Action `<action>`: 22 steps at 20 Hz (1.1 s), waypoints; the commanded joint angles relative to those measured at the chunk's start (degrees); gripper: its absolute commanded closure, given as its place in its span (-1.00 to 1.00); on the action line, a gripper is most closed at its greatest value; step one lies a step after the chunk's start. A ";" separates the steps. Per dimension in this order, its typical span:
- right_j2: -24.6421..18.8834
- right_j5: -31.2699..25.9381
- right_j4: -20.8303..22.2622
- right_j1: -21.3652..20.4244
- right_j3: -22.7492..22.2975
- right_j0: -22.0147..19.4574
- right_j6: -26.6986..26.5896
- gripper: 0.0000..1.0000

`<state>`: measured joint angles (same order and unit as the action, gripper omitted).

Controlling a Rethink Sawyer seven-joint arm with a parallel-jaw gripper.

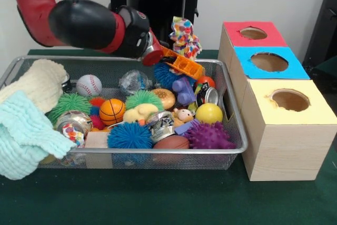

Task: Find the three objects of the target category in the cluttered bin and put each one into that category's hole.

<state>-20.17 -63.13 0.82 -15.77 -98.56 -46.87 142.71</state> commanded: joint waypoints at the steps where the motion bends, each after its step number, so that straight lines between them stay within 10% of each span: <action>1: 6.67 22.15 18.98 -2.67 0.93 10.21 -0.70 -1.00; 10: 7.70 28.25 17.00 -2.17 1.81 13.74 1.92 -1.00; 19: 20.53 40.26 34.82 -3.25 12.53 27.86 7.80 -1.00; 22: 32.52 47.84 41.23 -1.03 18.19 38.55 19.32 -1.00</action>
<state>-2.90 -32.98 28.64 -24.22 -91.17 -19.52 142.93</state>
